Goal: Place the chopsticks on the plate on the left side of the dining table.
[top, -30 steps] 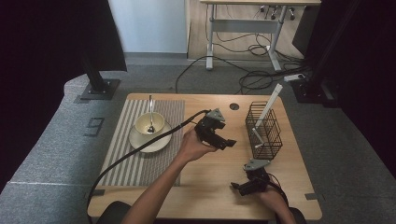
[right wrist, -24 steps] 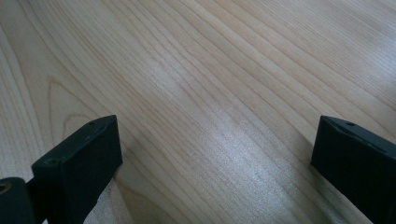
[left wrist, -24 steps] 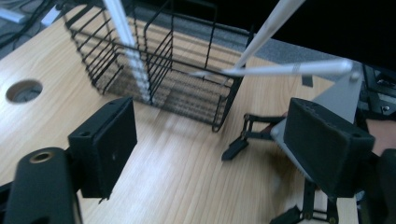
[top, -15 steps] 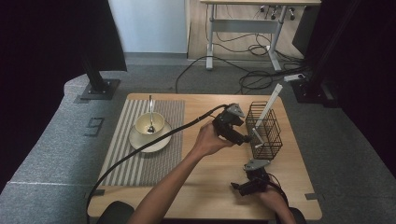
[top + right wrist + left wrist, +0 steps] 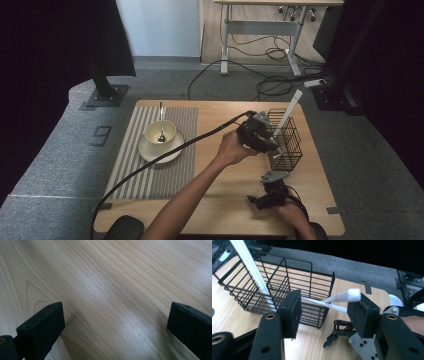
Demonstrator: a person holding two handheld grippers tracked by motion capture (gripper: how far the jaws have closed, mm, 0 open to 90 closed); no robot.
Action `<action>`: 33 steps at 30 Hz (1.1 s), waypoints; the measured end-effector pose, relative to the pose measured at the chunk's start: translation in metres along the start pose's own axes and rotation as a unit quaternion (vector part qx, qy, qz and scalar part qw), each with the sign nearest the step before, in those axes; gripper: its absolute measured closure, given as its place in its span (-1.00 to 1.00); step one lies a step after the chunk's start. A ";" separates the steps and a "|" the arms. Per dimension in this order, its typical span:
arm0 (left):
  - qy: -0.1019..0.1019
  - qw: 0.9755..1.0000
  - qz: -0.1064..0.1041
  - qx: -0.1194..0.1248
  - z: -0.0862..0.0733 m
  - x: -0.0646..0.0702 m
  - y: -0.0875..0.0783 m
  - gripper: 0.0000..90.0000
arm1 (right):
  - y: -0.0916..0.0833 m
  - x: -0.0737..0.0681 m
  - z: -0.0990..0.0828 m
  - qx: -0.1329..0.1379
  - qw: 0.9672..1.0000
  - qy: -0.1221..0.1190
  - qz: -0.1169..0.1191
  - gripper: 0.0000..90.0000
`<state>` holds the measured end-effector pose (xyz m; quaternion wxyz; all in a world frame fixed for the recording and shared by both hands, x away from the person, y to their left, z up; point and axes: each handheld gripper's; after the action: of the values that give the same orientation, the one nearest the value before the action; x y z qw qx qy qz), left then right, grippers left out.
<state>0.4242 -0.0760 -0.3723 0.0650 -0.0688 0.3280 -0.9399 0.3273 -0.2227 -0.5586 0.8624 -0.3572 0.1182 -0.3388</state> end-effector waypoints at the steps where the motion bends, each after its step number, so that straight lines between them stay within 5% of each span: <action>1: 0.004 1.000 0.000 -0.001 0.002 0.002 0.001 0.12 | 0.000 0.000 0.000 0.000 1.000 0.000 0.000 -0.99; 19: 0.014 1.000 -0.003 0.006 0.003 0.002 0.002 0.82 | 0.000 0.000 0.000 -0.001 1.000 0.000 0.001 -1.00; 33: 0.020 1.000 0.005 0.007 0.007 0.005 -0.016 0.84 | 0.000 0.000 0.000 -0.002 1.000 0.000 0.000 -1.00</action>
<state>0.4191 -0.0687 -0.3560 0.0634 -0.0483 0.3225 -0.9432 0.3271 -0.2226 -0.5586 0.8618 -0.3587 0.1190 -0.3384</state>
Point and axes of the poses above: each handheld gripper's, and its own axes: y roughly forward along the jaws, z roughly out of its top, x roughly to its right, and after that the axes turned 3 degrees about -z, right-handed
